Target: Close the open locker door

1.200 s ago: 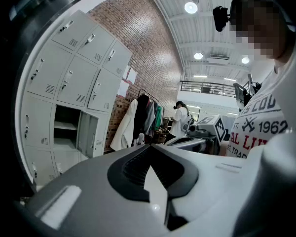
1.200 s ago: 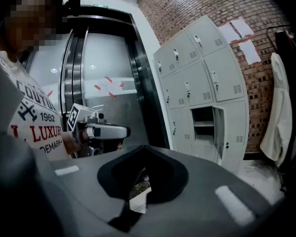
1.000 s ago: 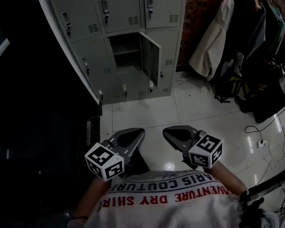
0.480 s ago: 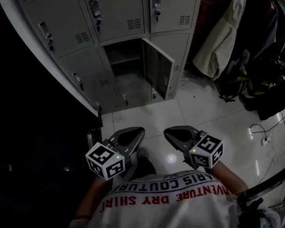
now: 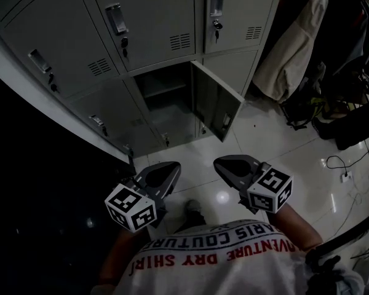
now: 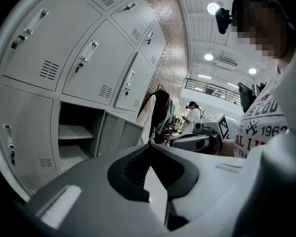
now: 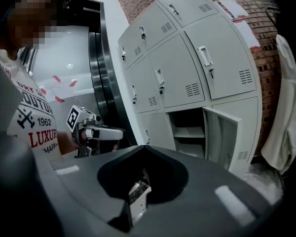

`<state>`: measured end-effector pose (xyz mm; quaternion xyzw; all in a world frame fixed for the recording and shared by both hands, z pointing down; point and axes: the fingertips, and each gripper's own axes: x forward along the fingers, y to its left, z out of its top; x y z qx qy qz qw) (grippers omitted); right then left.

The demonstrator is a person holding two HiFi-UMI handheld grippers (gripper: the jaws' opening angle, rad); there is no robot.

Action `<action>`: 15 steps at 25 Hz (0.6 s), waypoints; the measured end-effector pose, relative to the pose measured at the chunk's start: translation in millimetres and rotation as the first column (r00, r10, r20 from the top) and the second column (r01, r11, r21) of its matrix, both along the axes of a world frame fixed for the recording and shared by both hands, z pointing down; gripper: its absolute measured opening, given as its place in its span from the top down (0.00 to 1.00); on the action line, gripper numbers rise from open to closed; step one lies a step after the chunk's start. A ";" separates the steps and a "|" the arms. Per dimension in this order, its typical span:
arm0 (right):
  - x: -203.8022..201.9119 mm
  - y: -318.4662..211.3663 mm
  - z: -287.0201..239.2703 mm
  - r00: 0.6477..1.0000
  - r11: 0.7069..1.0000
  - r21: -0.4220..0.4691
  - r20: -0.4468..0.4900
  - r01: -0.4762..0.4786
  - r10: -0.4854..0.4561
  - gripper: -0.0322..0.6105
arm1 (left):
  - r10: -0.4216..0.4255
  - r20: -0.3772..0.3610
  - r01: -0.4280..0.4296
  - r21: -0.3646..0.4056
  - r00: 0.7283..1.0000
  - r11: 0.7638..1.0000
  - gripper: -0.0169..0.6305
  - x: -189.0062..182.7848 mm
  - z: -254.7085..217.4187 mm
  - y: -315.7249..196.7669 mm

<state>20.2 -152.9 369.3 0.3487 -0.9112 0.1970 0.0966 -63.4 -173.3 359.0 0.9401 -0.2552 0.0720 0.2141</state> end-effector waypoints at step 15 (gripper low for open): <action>108.9 -100.3 75.3 0.950 0.958 -0.049 -0.156 -0.281 0.270 0.95 | 0.077 0.030 -0.075 -0.070 0.997 0.995 0.97 9.8 34.4 -58.8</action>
